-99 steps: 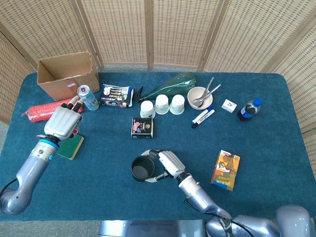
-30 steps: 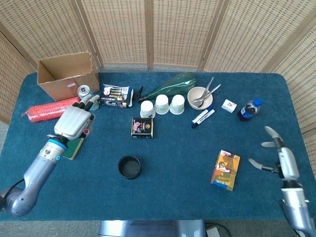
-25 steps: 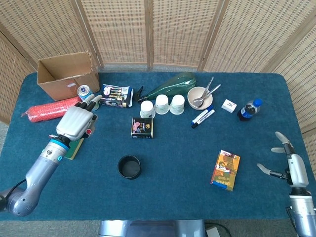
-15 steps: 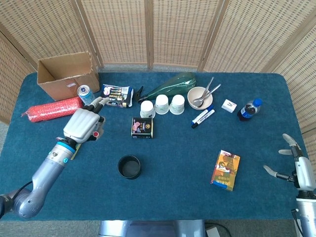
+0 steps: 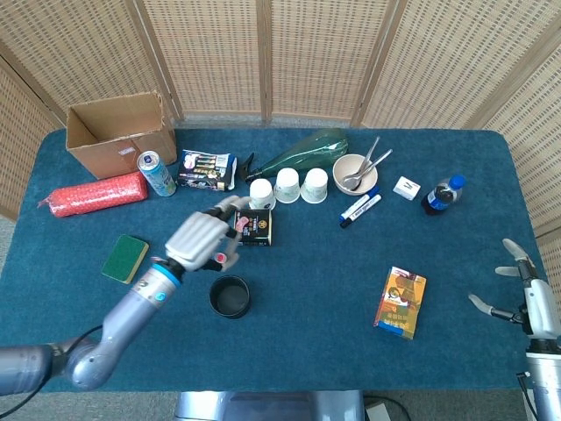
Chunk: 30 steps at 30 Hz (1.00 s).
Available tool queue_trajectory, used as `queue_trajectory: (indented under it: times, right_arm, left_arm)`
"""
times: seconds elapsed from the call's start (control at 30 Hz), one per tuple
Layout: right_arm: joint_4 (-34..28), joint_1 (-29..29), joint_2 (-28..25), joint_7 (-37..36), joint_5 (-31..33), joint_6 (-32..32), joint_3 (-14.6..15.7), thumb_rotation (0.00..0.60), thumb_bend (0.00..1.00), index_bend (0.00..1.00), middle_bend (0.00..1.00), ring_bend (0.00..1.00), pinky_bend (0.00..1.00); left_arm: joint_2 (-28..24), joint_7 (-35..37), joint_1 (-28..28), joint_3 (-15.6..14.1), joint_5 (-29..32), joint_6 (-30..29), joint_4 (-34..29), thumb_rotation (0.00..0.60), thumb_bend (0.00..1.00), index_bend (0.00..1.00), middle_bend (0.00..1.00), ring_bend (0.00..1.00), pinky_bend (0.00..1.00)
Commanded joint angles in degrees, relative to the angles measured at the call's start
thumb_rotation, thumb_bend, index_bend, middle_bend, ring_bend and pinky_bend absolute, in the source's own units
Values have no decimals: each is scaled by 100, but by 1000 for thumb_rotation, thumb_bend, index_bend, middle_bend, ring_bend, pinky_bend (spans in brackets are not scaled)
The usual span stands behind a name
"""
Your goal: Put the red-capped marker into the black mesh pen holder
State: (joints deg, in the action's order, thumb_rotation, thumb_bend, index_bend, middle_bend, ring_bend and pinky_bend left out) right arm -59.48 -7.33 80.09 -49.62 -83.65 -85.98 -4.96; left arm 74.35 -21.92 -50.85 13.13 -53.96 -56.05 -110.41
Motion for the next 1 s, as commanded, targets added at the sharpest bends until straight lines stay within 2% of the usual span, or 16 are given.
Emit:
queue_trajectory:
  times: [0.03,0.33,0.57,0.77,1.0]
  right_arm:
    - [22,17,4,-40,18,22,-27,600,0,91,123,119,350]
    - [73,53,10,-119,69,66,-120,600,0,92,122,119,336]
    - [73,71,8,-123,78,104,-163,600,0,92,120,119,329]
    - [46,86,2,-77,60,108,-180,600,0,91,119,117,328]
    - [-34,95,-10,5,13,102,-183,600,0,92,118,117,326]
  left_arm:
    - [273,-256,-281,146,274,5,-109,600,417,742,0,0,316]
    - [590,-700,-648,202,752,-159,-398,600,419,743,0,0,315]
    - [498,-812,-775,191,1046,-235,-802,600,420,741,0,0,314]
    - [206,-897,-693,46,1029,-430,-1214,600,421,739,0,0,311]
    - [-82,-858,-472,-354,875,-473,-1444,600,422,737,0,0,310]
